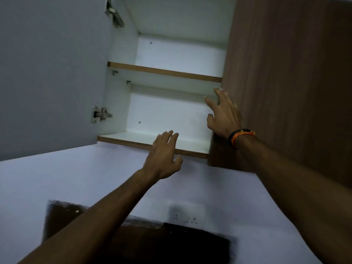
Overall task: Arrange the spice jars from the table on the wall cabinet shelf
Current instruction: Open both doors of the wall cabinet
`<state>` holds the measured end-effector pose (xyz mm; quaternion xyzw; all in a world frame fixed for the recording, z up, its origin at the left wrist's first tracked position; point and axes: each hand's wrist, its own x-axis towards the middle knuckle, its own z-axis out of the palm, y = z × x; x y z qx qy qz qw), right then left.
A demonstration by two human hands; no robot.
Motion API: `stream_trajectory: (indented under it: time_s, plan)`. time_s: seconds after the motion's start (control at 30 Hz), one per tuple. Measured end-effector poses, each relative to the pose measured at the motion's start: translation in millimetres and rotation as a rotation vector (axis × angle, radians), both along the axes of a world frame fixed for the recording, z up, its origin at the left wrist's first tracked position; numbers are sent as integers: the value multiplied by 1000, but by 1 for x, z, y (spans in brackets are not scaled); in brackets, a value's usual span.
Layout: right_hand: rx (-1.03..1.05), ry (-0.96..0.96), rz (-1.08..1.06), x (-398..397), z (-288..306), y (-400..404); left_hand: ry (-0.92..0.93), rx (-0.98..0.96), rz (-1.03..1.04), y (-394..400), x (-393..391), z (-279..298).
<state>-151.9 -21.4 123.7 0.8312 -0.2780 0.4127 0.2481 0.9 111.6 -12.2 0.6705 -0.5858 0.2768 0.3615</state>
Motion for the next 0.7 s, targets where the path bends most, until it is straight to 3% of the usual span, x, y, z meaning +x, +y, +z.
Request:
stream_trajectory:
  time_s: [0.13, 0.33, 0.7]
  plan:
    - [-15, 13, -110, -32, 8, -21, 131, 43, -221, -49, -33, 21]
    - [158, 7, -214, -54, 3, -43, 271, 79, -426, -100, -68, 44]
    - [228, 3, -239, -53, 0, -50, 686, 29, -505, -136, -68, 44]
